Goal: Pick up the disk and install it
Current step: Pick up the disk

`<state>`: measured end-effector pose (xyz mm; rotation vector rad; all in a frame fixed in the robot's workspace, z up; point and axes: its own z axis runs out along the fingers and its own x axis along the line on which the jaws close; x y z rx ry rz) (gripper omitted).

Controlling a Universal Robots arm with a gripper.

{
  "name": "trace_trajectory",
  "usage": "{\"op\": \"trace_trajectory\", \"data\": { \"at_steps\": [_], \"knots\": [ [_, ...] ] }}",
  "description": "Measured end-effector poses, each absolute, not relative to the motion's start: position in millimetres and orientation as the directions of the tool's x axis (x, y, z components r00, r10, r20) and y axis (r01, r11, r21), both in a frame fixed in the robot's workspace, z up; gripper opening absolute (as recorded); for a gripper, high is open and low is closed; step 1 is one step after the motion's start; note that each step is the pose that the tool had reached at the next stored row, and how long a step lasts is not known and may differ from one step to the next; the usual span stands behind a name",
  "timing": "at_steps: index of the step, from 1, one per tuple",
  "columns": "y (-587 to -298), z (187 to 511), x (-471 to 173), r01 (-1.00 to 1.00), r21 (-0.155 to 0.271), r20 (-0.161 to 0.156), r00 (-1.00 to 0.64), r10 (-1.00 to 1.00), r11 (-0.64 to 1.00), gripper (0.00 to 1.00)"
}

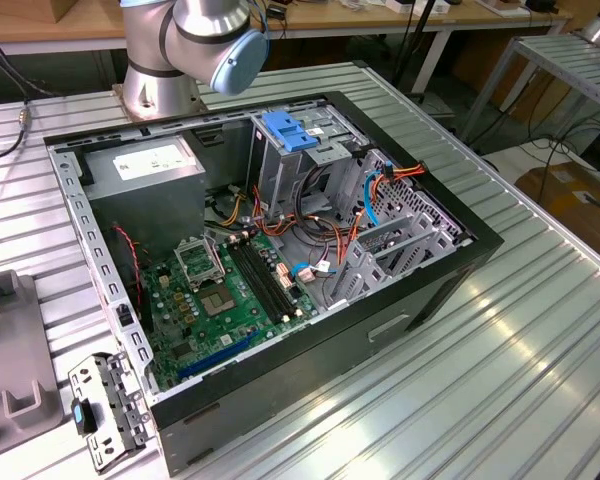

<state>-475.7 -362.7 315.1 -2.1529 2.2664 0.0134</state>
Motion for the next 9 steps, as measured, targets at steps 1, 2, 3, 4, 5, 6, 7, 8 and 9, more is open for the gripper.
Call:
{"op": "trace_trajectory", "data": {
  "at_steps": [1,2,3,4,5,6,7,8,9],
  "knots": [
    [-362.7,316.3,-475.7,-0.999,-0.005,-0.017,-0.051,-0.999,0.051,0.37],
    [-362.7,317.3,-475.7,-0.999,-0.005,-0.017,-0.051,-0.999,0.051,0.37],
    [-362.7,318.4,-475.7,-0.999,-0.005,-0.016,-0.051,-0.999,0.051,0.37],
    [-362.7,319.3,-475.7,-0.999,-0.005,-0.016,-0.051,-0.999,0.051,0.37],
    [-362.7,321.8,-475.7,-0.999,-0.005,-0.014,-0.051,-0.999,0.051,0.37],
    [-362.7,322.9,-475.7,-0.999,-0.005,-0.014,-0.051,-0.999,0.051,0.37],
    [-362.7,323.9,-475.7,-0.999,-0.005,-0.013,-0.051,-0.999,0.051,0.37],
    [-362.7,325.5,-475.7,-0.999,-0.005,-0.012,-0.051,-0.999,0.051,0.37],
    [-362.7,326.4,-475.7,-0.999,-0.005,-0.012,-0.051,-0.999,0.051,0.37]
  ]
}}
